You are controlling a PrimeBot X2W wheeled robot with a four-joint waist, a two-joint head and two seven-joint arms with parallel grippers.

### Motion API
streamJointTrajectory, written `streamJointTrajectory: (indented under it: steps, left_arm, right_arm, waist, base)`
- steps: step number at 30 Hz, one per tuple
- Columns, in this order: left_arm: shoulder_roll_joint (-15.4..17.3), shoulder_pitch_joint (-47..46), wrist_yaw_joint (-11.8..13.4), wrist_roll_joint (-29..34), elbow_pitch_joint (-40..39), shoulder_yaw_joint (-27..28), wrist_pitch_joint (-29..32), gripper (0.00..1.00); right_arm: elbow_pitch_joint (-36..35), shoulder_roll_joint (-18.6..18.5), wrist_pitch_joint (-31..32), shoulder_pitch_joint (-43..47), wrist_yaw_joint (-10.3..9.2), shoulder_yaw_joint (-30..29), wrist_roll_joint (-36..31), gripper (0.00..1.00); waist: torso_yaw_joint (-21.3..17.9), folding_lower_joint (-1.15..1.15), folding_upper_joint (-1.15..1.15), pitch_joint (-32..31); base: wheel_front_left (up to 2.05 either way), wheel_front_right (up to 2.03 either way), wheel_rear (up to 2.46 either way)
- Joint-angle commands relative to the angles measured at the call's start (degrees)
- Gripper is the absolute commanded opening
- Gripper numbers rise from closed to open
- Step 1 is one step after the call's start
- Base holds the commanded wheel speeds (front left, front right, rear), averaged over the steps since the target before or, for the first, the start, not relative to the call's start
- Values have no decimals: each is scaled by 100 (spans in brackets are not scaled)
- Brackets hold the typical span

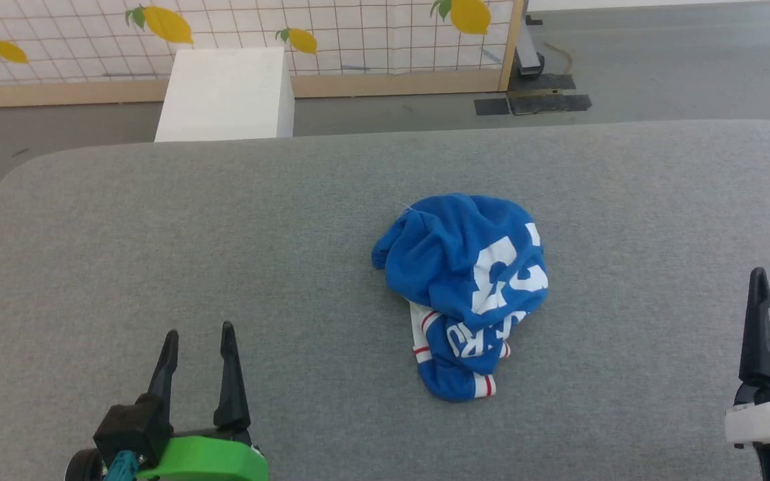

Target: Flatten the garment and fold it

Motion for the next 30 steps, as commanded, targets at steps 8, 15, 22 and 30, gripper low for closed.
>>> streamJointTrajectory:
  steps: [8, 15, 22, 30]
  left_arm:
    - [-539, 48, -551, 354, -7, 460, -21, 100]
    - [-808, -43, -889, 601, 111, 551, -21, 100]
    - [-973, -151, -1107, 726, 272, 561, -21, 100]
    - [-1069, -438, -1233, 815, 370, 494, -21, 100]
  right_arm:
    - [336, 4, -140, 109, -9, 36, 85, 100]
    - [83, 4, 500, -490, -9, 130, -139, 100]
    - [226, -467, 2184, -1585, -9, 438, 9, 100]
    - [990, -1452, 3507, -2679, -9, 1047, 451, 100]
  waist:
    - [240, 0, 0, 17]
    - [458, 0, 0, 137]
    - [628, 0, 0, 432]
    - [879, 0, 0, 992]
  base:
    - [0, 0, 0]
    - [0, 0, 0]
    - [0, 0, 0]
    - [0, 0, 0]
